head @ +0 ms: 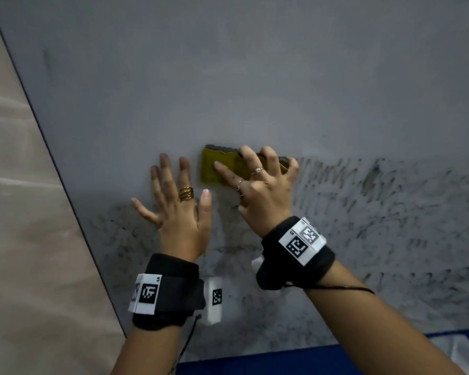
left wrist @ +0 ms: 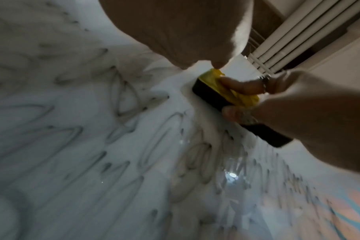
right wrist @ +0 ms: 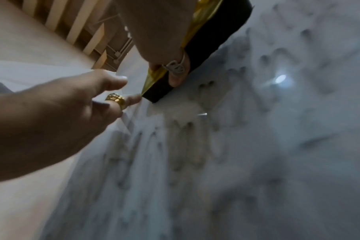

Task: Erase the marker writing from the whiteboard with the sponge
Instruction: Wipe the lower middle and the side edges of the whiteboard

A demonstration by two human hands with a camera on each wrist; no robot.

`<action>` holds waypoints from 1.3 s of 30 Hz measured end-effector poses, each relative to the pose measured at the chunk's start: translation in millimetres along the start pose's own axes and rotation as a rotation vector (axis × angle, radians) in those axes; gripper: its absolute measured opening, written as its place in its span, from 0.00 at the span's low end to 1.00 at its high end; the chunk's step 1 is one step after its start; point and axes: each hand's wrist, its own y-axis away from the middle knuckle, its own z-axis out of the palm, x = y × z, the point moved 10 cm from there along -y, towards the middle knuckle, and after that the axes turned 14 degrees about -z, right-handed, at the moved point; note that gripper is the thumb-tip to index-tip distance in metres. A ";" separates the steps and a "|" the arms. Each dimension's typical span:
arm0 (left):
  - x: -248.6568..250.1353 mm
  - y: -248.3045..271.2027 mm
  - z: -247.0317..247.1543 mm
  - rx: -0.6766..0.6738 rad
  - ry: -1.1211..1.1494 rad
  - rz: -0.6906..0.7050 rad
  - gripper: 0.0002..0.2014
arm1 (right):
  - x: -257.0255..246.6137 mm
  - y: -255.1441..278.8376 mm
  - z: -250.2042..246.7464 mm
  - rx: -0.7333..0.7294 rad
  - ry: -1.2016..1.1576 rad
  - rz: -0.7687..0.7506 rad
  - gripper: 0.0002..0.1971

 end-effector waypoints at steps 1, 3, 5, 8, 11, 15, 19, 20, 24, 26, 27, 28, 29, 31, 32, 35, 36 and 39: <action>-0.6 0.0 0.4 -0.002 -0.009 0.001 0.33 | 3.2 4.7 1.1 -0.002 0.002 -0.010 0.43; -1.6 -1.1 1.4 -0.014 -0.031 -0.006 0.33 | 23.0 23.8 3.9 -0.016 0.022 -0.023 0.43; -1.1 -1.2 0.7 -0.021 -0.040 -0.018 0.35 | 54.2 49.5 4.4 -0.018 0.053 0.004 0.42; 18.3 7.8 -0.6 -0.036 -0.031 0.091 0.34 | 87.3 81.5 -3.1 0.014 0.053 0.109 0.36; 46.3 20.1 6.0 -0.088 -0.019 0.230 0.31 | 81.3 82.4 -8.9 0.039 0.063 0.176 0.33; 59.1 20.4 13.9 -0.099 -0.005 0.227 0.30 | 49.8 51.9 -3.6 0.011 0.058 0.102 0.32; 57.8 16.6 20.4 -0.081 -0.002 0.183 0.30 | 51.6 52.8 -1.0 -0.032 0.114 0.065 0.34; 58.1 16.5 21.4 -0.078 0.002 0.179 0.30 | 60.9 61.6 -1.7 -0.031 0.130 0.080 0.33; 59.0 16.1 21.8 -0.066 0.002 0.188 0.31 | 119.4 120.6 -9.5 -0.039 0.218 0.204 0.34; 60.1 16.4 19.8 -0.061 0.004 0.196 0.31 | 142.3 144.6 -15.4 -0.043 0.274 0.252 0.35; 61.1 17.0 17.8 -0.059 0.010 0.195 0.32 | 148.0 150.6 -17.0 -0.045 0.283 0.262 0.35; 62.6 17.6 15.7 -0.059 0.020 0.191 0.32 | 149.8 152.5 -17.8 -0.046 0.281 0.265 0.35; 65.3 18.6 13.7 -0.062 0.031 0.191 0.32 | 148.6 151.3 -18.9 -0.043 0.273 0.267 0.35; 77.0 24.8 13.4 -0.089 0.043 0.233 0.32 | 140.0 145.5 -24.8 -0.021 0.260 0.272 0.34; 85.6 29.5 15.7 -0.110 0.042 0.272 0.32 | 133.7 142.6 -29.8 0.005 0.260 0.279 0.33; 109.2 39.0 25.1 -0.144 0.030 0.356 0.31 | 106.6 126.6 -45.3 0.107 0.232 0.287 0.32; 114.1 38.6 28.1 -0.146 0.025 0.356 0.32 | 95.0 117.3 -47.7 0.122 0.223 0.270 0.31; 116.8 33.4 32.4 -0.135 0.030 0.326 0.32 | 71.4 89.7 -38.7 0.054 0.221 0.233 0.33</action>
